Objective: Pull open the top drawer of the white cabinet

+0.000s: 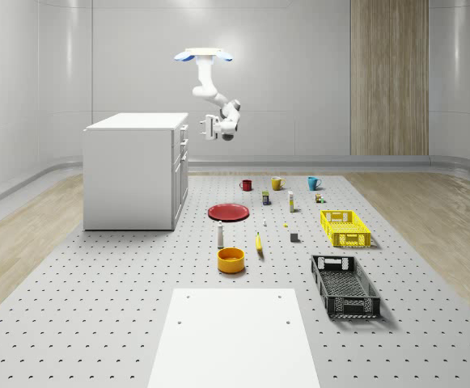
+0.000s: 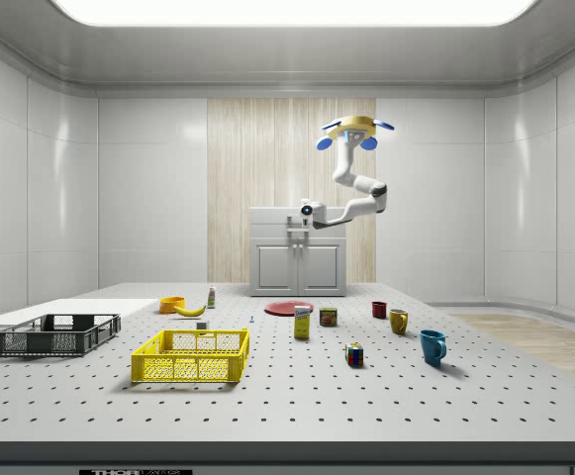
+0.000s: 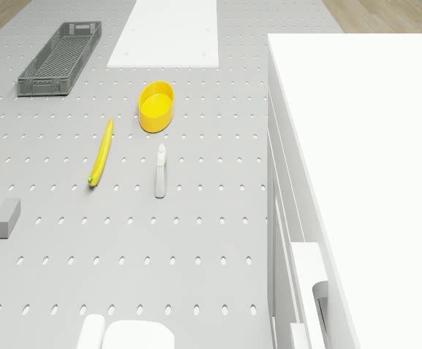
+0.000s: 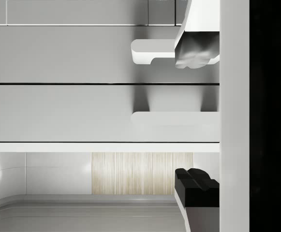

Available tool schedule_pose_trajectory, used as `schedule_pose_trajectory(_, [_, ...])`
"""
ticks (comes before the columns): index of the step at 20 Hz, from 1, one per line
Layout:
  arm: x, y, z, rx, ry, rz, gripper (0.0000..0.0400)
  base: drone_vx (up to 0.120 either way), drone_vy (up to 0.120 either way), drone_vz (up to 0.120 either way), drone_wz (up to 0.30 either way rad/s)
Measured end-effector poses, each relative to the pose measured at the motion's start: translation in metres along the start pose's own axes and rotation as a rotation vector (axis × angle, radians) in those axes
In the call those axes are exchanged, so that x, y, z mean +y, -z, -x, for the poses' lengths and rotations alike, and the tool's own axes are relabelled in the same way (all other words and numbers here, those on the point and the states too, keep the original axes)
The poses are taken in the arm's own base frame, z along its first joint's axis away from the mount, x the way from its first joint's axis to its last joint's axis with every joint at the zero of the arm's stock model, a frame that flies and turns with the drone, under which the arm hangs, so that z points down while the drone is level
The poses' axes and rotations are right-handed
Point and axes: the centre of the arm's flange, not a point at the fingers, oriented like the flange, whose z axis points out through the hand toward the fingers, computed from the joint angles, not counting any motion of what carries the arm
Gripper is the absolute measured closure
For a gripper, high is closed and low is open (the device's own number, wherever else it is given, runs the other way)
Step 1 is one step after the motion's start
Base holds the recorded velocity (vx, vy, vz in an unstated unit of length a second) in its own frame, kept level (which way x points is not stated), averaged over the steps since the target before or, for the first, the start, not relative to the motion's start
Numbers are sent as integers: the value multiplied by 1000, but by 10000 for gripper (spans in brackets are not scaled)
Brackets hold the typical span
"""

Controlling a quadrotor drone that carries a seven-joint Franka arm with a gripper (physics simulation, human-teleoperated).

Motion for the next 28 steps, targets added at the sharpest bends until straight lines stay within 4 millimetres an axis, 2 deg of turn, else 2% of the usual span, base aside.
schedule_pose_trajectory(5, [0,-2,0,0,0,0,95,0,-64,0,0])
schedule_pose_trajectory(18, [0,-44,0,0,0,0,95,0,0,0,0])
schedule_pose_trajectory(28, [-2,-61,-2,0,0,0,95,0,0,0,0])
